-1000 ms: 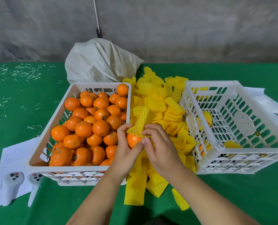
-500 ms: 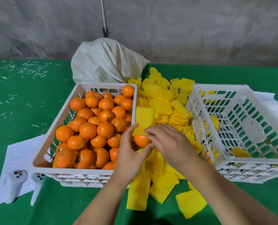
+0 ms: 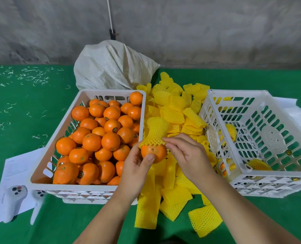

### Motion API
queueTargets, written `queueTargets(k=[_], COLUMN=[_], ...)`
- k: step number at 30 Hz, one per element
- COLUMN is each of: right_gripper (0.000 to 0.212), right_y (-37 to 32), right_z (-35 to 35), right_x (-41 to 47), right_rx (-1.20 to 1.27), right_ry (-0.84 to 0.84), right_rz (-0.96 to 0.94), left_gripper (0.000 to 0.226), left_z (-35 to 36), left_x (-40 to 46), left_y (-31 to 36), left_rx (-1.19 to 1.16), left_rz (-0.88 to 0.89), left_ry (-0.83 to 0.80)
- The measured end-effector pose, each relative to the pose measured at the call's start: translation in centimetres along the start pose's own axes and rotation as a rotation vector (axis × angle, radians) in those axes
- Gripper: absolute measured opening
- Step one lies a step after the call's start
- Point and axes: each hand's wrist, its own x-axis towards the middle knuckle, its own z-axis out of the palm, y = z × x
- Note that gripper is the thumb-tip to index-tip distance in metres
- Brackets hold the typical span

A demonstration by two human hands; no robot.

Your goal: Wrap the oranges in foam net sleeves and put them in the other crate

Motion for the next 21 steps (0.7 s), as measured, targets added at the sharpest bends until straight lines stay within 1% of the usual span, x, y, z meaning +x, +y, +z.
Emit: queueTargets(k=[2,4,6,9,12,13,15,16,18,21], right_gripper=[0.029,0.025,0.022,0.018,0.022,0.022,0.019,0.018,0.021,0.030], right_y=[0.0,-0.1,-0.3,-0.7,-1.3,-1.5,-1.9,-1.9,-1.6,-1.2], right_z=[0.3,0.4,0.2,-0.5,-0.8,-0.6,0.1,0.4,0.8,0.4], right_x=[0.0,0.0,0.1,0.1,-0.7,-1.1,-1.9,-2.1,-2.3,-2.0], right_rx=[-0.136,-0.201,-0.217,-0.230,-0.270,-0.268,-0.216,-0.182,-0.095,0.020], right_ry=[0.037,0.036,0.015,0.005,0.019,0.017,-0.004,-0.011,-0.022,-0.044], right_rz=[-0.084,-0.097,-0.080,-0.098,-0.203,-0.216,-0.163,-0.119,-0.045,-0.031], left_gripper=[0.089,0.088,0.084,0.073,0.060,0.053,0.042,0.042,0.051,0.079], left_z=[-0.3,-0.5,-0.6,-0.4,0.0,0.2,0.5,0.6,0.4,-0.8], left_x=[-0.1,-0.1,0.1,0.3,0.3,0.3,0.1,0.1,0.1,0.1], left_y=[-0.2,-0.4,-0.6,-0.4,0.0,0.1,0.2,0.2,-0.1,-0.5], left_rx=[0.039,0.121,0.165,0.079,0.007,0.028,0.115,0.135,0.127,0.027], left_rz=[-0.015,0.001,0.047,0.051,0.061,0.078,0.098,0.088,0.052,-0.016], left_ry=[-0.069,-0.153,-0.186,-0.131,-0.029,-0.003,0.013,0.008,-0.024,-0.146])
